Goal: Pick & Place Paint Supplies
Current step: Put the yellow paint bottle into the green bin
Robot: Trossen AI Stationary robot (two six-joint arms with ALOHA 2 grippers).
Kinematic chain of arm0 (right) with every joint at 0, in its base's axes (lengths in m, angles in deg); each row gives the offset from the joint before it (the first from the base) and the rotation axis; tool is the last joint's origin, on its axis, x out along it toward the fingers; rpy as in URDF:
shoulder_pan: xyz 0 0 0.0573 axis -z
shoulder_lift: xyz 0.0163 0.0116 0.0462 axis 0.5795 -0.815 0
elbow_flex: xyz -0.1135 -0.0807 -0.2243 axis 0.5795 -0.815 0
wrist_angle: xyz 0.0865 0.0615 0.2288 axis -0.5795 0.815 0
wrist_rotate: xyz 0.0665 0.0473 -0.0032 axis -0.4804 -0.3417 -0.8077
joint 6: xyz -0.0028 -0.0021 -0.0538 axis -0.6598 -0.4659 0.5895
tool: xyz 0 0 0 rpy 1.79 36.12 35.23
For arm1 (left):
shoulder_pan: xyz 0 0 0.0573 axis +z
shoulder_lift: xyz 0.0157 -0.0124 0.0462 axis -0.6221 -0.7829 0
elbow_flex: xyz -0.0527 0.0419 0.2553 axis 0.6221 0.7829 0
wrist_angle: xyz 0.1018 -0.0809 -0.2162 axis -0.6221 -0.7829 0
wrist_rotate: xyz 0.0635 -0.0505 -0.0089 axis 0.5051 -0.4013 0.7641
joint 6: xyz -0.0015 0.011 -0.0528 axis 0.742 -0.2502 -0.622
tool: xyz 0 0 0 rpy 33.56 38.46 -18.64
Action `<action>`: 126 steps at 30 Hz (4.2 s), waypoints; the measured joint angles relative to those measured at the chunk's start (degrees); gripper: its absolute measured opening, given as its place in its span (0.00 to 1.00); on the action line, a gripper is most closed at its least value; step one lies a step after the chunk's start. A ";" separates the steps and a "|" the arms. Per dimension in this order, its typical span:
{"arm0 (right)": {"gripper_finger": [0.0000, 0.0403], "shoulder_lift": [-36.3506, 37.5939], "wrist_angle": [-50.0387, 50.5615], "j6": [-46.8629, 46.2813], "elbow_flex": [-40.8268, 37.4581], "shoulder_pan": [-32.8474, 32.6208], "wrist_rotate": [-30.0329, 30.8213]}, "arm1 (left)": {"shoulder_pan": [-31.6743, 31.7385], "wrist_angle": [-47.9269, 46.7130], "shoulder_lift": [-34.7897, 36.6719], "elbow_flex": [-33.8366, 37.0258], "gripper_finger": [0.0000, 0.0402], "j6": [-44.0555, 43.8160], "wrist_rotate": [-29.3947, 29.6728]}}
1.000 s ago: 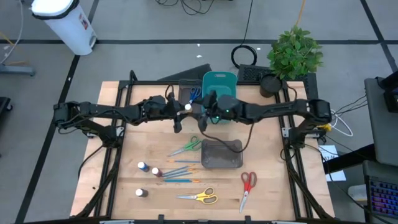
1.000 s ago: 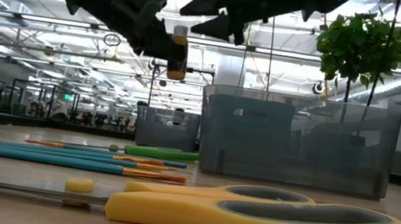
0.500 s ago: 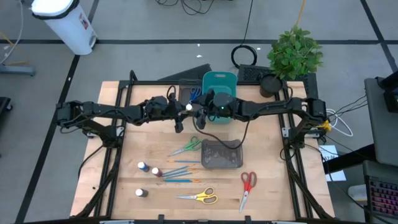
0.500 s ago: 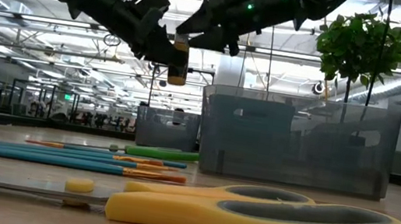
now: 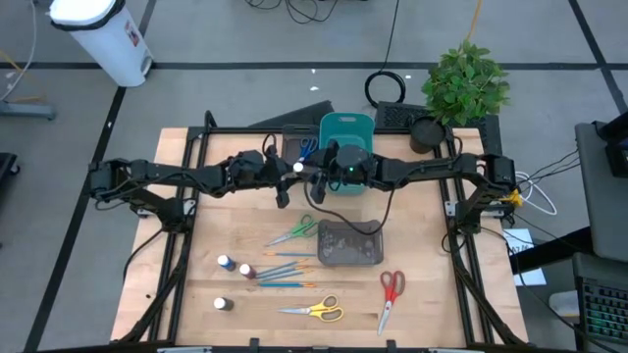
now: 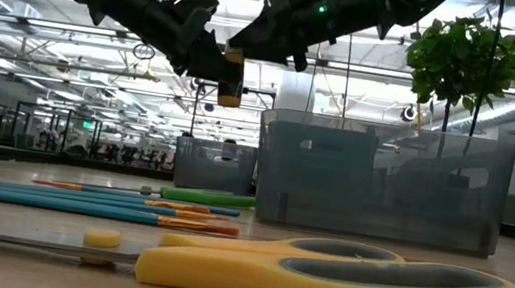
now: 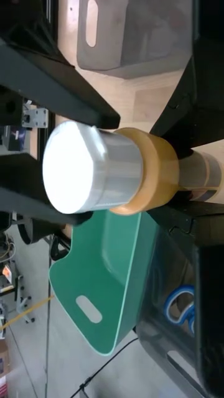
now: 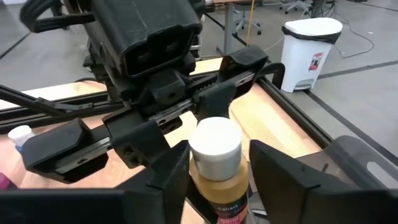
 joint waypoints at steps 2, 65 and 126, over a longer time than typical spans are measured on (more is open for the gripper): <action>0.29 0.00 -0.06 0.17 -0.02 0.01 -0.04 | 0.00 -0.02 0.00 0.00 0.28 -0.20 -0.14; 0.35 0.02 2.64 8.82 -0.07 -1.55 -2.94 | 1.74 -21.18 -15.04 1.55 0.53 12.88 -6.66; 0.69 -0.56 17.01 8.73 5.33 -9.01 -4.22 | -12.55 -50.69 -0.71 -14.27 0.29 -5.36 5.28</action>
